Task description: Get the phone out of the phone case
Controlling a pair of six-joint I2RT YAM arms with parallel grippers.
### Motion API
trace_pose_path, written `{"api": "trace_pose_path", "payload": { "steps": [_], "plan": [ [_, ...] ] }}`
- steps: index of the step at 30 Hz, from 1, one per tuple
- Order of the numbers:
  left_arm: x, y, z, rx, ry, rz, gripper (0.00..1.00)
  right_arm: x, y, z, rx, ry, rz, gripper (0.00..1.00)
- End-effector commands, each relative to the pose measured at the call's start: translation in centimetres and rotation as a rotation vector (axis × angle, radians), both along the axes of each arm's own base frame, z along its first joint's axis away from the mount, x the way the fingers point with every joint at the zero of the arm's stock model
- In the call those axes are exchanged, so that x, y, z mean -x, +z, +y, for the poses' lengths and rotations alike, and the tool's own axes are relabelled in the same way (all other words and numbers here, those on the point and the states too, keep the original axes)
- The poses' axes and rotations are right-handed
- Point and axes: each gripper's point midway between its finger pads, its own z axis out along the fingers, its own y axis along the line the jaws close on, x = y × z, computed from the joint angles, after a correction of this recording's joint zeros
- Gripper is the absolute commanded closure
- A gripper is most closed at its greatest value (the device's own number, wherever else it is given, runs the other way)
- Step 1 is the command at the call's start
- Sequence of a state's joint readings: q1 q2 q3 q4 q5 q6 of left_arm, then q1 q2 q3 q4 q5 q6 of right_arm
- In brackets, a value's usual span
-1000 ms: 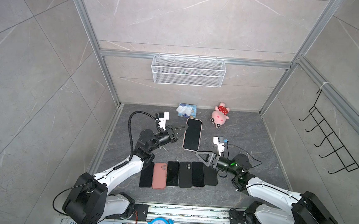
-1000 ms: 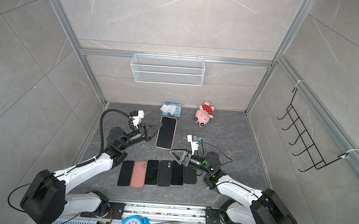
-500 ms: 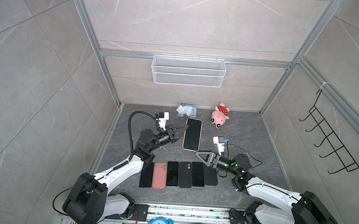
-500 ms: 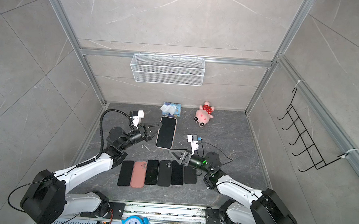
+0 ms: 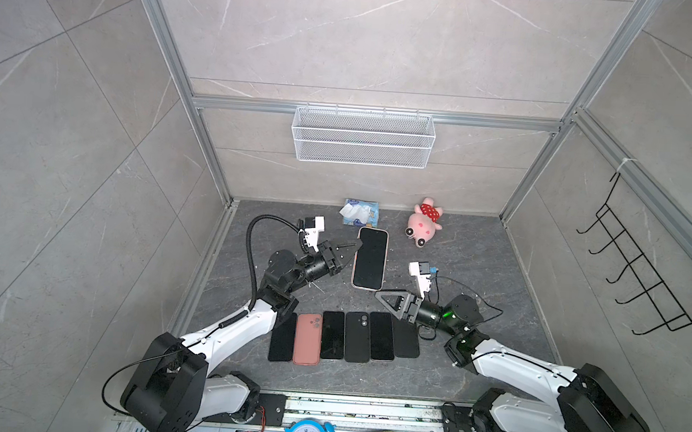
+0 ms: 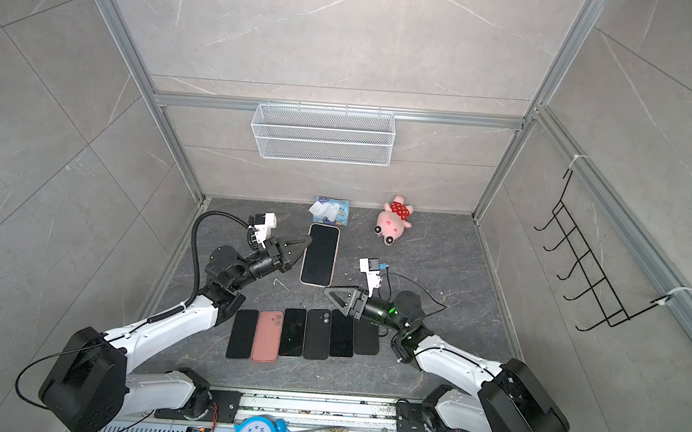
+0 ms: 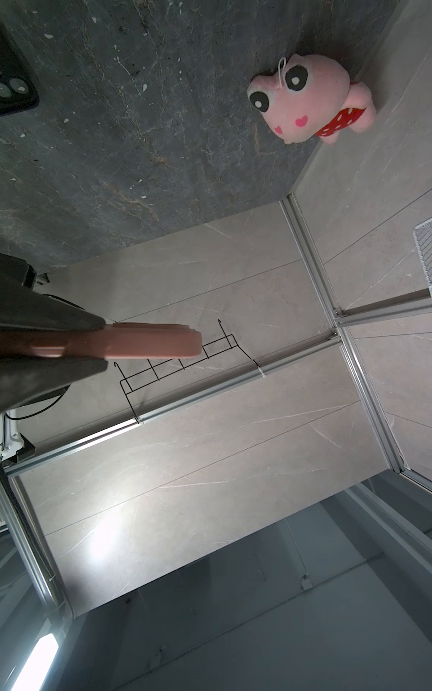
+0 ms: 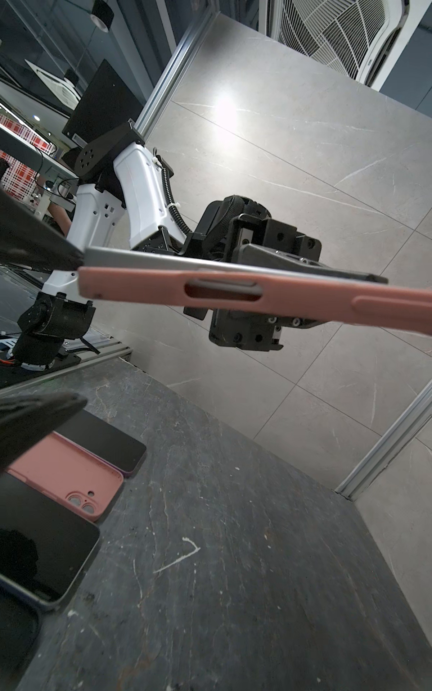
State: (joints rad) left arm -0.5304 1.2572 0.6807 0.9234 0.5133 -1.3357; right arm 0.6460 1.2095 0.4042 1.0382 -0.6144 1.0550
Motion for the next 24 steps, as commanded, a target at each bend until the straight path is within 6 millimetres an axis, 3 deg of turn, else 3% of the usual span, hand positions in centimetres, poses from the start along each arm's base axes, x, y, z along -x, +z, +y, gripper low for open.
{"api": "trace_pose_path", "payload": {
  "steps": [1, 15, 24],
  "plan": [
    [1.7, 3.7, 0.3, 0.073, -0.021, -0.13, 1.0, -0.2, 2.2, 0.2, -0.047, -0.001, -0.051, 0.46],
    [2.6, 4.0, -0.1, 0.11, -0.05, -0.129, 1.0, -1.1, 1.7, 0.4, -0.069, -0.011, -0.013, 0.48],
    [3.0, 2.8, -0.4, 0.111, -0.055, -0.108, 1.0, -1.6, 1.9, -0.1, -0.091, -0.025, -0.009, 0.48]
  ]
}}
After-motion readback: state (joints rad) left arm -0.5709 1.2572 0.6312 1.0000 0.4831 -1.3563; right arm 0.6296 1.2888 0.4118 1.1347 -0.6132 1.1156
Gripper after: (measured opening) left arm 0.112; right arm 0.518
